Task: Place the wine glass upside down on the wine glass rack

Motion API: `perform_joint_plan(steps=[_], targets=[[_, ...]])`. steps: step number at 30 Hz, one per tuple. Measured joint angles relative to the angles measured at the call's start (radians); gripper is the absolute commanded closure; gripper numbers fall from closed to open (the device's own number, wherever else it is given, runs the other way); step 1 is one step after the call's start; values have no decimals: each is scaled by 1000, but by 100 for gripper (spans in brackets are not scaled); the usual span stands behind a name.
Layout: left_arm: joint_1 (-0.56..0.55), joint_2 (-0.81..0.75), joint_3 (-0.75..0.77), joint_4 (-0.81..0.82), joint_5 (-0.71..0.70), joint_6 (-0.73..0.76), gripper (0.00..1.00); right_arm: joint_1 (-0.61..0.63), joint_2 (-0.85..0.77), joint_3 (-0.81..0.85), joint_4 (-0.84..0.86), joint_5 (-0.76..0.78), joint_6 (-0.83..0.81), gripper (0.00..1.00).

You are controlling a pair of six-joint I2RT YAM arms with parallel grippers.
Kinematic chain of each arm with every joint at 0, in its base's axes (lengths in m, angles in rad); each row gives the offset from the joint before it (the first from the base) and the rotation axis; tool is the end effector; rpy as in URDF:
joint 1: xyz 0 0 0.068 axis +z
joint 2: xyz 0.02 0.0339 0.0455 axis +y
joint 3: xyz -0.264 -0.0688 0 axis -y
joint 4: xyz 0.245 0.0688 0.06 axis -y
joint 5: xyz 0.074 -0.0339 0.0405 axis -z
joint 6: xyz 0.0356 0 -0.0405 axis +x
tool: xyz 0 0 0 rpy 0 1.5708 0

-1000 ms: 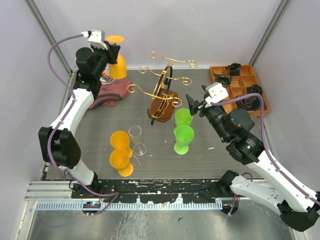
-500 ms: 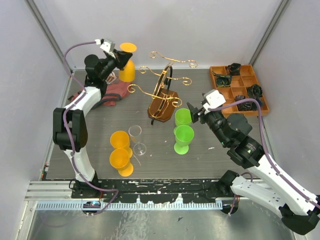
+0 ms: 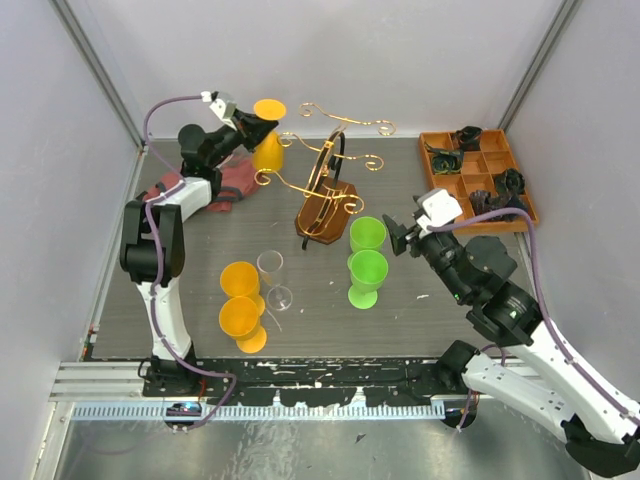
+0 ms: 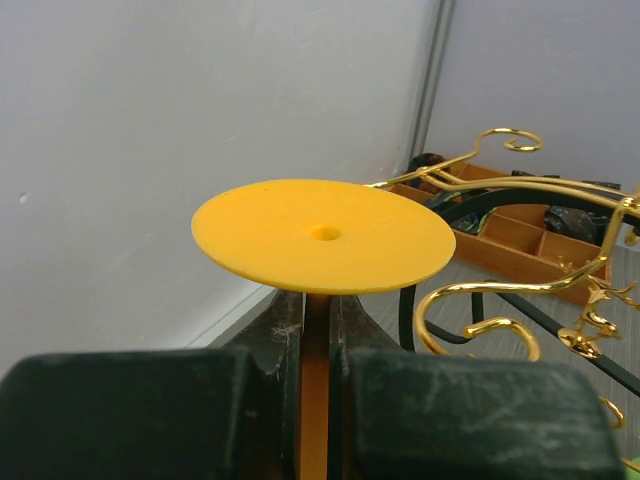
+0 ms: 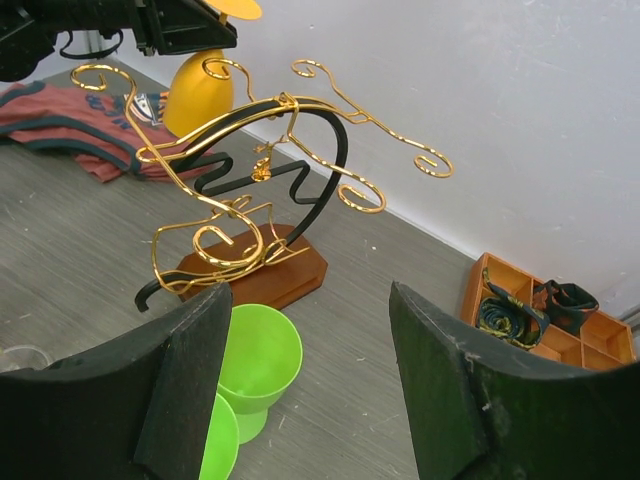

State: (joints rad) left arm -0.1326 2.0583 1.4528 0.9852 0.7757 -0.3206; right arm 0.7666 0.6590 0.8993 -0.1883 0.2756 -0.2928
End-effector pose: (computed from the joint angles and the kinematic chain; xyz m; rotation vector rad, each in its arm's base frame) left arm 0.4642 -0.0871 0.2935 0.5860 1.2176 -0.8443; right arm 0.1098 0.0923 0.3974 -0.5715 1.4118 0.1694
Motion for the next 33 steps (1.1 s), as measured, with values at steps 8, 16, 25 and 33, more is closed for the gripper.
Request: perform_joint_plan(steps=[8,16,25,33], targets=[[-8,16,3,97,47,-16,100,0,-52,29,-79,23,11,30],[-38,113,52,126,57,-25,100,0,-24,77,-125,38,31,28],[-79,209,163,128,56,-42,100,0,-17,101,-144,56,42,27],[-105,283,273,146,34,-87,100,0,-18,103,-155,84,42,27]])
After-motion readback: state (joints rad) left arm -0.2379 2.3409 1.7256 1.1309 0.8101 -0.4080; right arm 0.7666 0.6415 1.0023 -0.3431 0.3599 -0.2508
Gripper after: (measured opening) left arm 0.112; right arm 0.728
